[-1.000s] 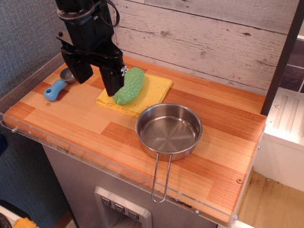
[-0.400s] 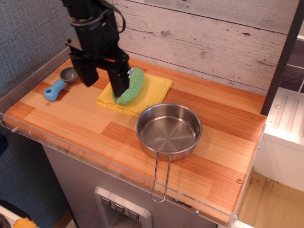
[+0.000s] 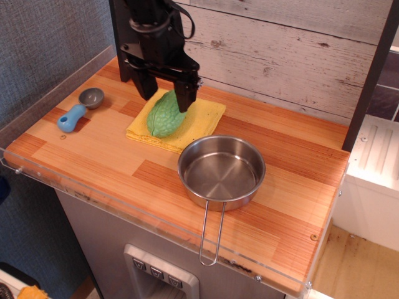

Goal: Move the green object from the yellow napkin to the pot.

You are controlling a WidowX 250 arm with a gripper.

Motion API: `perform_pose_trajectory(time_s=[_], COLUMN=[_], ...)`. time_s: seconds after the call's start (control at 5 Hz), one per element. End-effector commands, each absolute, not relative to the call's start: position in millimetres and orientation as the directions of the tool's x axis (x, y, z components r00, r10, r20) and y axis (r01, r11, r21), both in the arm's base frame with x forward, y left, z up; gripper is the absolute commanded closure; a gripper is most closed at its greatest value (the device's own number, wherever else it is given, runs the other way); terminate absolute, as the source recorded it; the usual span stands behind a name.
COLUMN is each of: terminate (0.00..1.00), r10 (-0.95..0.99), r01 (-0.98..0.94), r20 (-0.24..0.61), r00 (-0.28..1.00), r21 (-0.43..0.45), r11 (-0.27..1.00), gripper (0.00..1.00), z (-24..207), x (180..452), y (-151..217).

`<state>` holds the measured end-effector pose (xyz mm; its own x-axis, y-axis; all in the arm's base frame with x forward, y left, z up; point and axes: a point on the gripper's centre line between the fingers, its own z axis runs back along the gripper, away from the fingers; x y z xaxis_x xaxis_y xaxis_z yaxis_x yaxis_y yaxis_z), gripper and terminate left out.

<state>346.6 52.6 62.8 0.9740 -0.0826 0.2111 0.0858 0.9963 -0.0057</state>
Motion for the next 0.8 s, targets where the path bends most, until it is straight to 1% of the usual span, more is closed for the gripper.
perform_pose_trajectory(time_s=[0.0,0.2,0.4,0.6], terminate=[0.0,0.0,0.0,0.0], r10=[-0.103,-0.09,-0.135,-0.161], r01=[0.101,0.089,0.132,0.158], r20=[0.165,0.141,0.133,0.204], r00=[0.981,0.986,0.982,0.966], r21=[0.022,0.014,0.035,0.034], r11=[0.995,0.996,0.991,0.987], gripper=[0.0,0.0,1.0,1.0], z=[43,36,42,72], x=[357,351,349,345], y=[50,48,42,34])
